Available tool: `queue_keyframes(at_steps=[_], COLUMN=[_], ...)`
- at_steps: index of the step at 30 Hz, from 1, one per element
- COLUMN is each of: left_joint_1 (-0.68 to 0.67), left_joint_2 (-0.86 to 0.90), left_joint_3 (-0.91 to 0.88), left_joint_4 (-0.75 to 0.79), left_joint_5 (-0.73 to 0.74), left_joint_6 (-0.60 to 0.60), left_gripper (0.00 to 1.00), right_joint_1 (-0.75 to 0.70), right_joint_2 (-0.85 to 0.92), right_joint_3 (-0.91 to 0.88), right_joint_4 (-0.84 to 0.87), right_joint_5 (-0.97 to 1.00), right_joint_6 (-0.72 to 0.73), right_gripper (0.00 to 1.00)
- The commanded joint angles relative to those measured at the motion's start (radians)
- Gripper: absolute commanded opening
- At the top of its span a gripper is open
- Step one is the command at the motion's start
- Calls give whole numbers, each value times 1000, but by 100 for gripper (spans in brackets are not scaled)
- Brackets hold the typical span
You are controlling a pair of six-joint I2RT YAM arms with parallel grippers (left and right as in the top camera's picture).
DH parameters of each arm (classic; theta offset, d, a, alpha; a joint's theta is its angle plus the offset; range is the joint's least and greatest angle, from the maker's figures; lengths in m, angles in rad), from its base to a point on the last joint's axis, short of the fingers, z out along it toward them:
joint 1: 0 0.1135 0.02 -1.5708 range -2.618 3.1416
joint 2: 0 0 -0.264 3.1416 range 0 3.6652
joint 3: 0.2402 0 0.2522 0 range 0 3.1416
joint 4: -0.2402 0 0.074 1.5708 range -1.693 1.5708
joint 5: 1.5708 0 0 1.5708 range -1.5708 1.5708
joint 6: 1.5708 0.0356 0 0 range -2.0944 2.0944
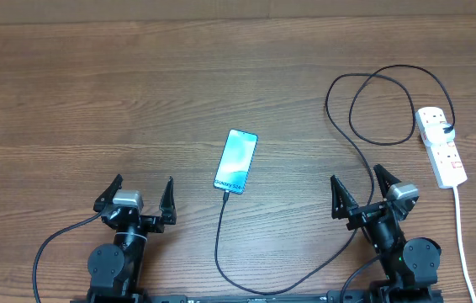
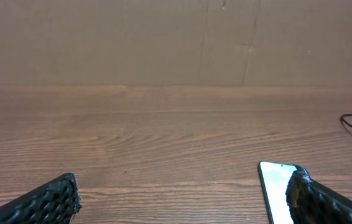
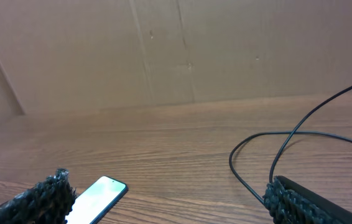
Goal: Plug charger to phone and switch on socket
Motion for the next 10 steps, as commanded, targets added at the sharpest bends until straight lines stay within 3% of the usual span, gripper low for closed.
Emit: queue_keyframes(at_steps=[1,10], left_joint_1=[6,6], left_joint_2=[-11,-11], left_joint_3=[-3,-3], left_joint_4=[-2,-2], left_joint_5=[-10,-10], left_joint_6=[12,12], left_gripper=[100,100], right_joint_1=[5,5], right_joint_2=[-10,-10], right_joint_3=[-10,-10], right_joint_4=[3,3], right_joint_5=[1,1], right_joint_6=[3,3], right_gripper=[100,100])
